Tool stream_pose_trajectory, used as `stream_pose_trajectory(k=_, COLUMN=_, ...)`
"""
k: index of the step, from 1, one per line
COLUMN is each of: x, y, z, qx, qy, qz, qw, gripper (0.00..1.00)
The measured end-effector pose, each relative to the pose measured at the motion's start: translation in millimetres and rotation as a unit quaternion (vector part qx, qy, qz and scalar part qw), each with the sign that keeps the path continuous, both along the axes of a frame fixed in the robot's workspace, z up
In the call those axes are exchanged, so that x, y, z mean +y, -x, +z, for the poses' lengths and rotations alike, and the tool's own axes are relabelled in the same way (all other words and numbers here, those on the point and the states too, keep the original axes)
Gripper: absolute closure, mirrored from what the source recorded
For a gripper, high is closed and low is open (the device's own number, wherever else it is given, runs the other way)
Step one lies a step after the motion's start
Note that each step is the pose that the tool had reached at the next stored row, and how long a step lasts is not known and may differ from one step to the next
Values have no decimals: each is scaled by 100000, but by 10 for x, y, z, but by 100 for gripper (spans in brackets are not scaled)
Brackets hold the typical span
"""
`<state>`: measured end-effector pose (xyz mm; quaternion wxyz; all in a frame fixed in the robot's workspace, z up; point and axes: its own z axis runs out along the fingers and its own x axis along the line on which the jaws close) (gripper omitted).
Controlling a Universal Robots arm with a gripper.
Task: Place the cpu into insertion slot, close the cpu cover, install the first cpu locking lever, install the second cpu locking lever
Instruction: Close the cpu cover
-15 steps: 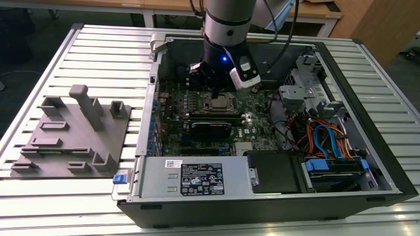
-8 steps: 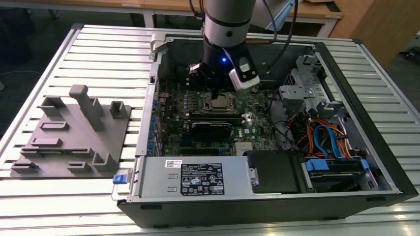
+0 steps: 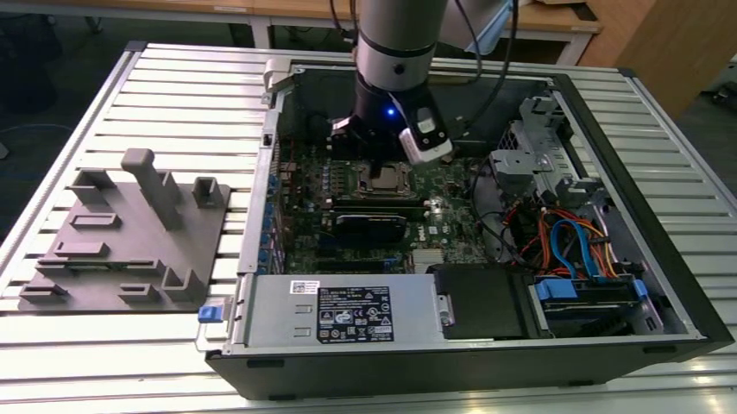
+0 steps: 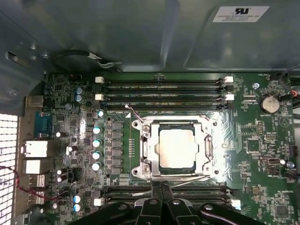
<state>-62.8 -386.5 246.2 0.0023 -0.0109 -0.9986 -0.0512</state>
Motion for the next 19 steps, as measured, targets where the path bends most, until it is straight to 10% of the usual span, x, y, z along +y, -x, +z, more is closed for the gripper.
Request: stream_pose_trajectory(k=19, x=146, y=59, z=-175, qx=-31, qy=-233, qz=0, qw=100000, gripper=90)
